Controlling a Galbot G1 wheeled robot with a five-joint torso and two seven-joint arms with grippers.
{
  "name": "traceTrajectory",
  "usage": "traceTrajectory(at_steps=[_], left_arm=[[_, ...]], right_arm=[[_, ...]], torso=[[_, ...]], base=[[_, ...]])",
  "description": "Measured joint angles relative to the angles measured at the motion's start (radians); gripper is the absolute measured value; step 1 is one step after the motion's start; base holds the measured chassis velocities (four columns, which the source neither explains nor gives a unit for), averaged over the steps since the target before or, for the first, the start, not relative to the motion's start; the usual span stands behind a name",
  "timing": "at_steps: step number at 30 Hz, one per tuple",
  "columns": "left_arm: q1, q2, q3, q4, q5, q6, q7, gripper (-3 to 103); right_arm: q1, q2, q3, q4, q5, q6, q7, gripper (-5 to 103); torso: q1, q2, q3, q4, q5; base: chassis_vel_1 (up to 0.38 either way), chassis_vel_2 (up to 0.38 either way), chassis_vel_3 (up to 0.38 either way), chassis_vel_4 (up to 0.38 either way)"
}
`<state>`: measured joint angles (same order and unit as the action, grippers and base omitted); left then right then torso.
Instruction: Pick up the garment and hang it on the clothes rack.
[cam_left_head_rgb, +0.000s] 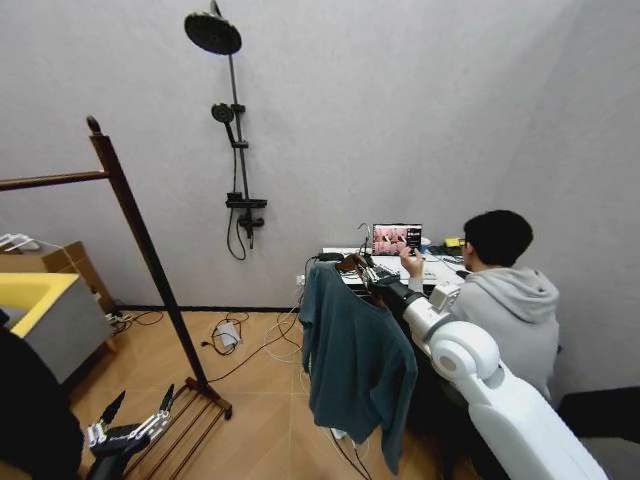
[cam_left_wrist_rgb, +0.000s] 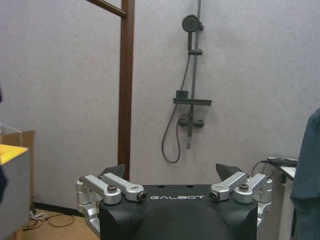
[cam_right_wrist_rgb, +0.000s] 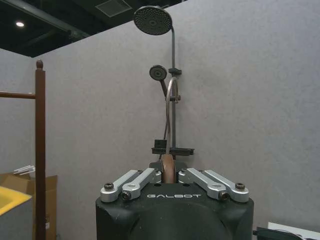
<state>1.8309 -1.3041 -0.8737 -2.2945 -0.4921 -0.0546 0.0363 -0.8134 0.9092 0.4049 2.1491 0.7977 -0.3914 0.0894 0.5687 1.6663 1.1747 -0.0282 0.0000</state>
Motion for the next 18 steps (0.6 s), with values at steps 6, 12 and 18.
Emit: traceTrajectory(at_steps=[6,12,18], left_arm=[[0.000,0.000,0.000,0.000,0.000,0.000,0.000,100],[0.000,0.000,0.000,0.000,0.000,0.000,0.000,100],[0.000,0.000,0.000,0.000,0.000,0.000,0.000,100]], right_arm=[[-0.008,-0.004,0.006,0.009,0.000,-0.004,0.006,9],[-0.014,-0.002,0.005,0.007,-0.006,-0.012,0.020,9],[-0.019,-0.001,0.003,0.004,-0.009,-0.015,0.021,9]], torso=[[0.000,0.000,0.000,0.0001,-0.0001],[0.000,0.000,0.000,0.0000,0.0000],[0.000,0.000,0.000,-0.0001,0.0001]], base=[[0.110,0.121,0.102,0.103],[0.124,0.121,0.125,0.116],[0.125,0.125,0.121,0.124]])
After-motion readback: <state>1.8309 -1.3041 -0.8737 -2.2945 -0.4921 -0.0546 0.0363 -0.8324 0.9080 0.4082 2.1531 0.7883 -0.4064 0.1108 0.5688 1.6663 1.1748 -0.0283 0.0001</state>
